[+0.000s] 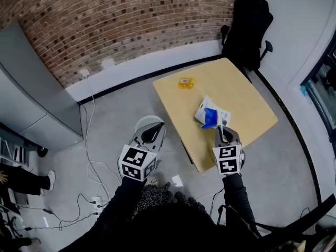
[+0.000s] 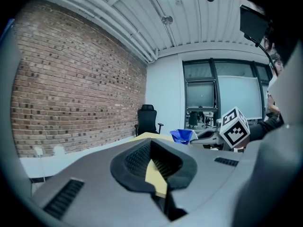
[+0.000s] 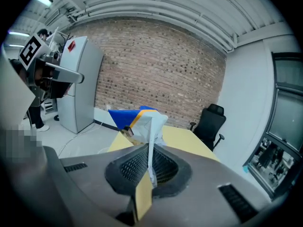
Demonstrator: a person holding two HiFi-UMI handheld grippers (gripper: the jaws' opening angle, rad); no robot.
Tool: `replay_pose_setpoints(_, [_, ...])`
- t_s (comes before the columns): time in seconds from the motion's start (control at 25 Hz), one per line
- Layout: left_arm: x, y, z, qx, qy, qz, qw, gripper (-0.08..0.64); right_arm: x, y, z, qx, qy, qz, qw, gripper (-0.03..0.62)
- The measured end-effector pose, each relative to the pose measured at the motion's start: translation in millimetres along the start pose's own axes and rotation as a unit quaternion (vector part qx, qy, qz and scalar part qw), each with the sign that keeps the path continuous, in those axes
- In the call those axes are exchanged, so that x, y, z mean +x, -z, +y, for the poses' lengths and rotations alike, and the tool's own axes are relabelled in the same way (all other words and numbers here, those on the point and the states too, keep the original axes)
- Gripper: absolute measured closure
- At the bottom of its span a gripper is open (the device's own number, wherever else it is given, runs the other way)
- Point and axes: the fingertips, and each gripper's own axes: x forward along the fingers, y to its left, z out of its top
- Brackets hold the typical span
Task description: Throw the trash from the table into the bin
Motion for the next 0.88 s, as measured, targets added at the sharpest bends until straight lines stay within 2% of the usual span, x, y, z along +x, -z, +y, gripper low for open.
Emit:
replay_pose_setpoints(0.32, [-31.0, 6.3, 46.0, -0.011, -0.054, -0.003, 0.9985, 0.561, 24.7, -40.8, 39.8, -0.012, -0.04, -0.031, 0.999, 0.575])
replay_pose_setpoints(0.52, [-52.8, 17.5, 84.8, -0.021, -0.075, 0.0, 0.997, 0.561, 49.6, -66.0, 82.3, -0.017, -0.061, -0.038, 0.997, 0.575])
replay_pose_setpoints(0.88, [-64.1, 27.7, 166.4, -0.027, -0.067, -0.001, 0.9974, 0.561, 94.6, -110.9, 157.4, -0.017, -0.077, -0.043, 0.996, 0.575])
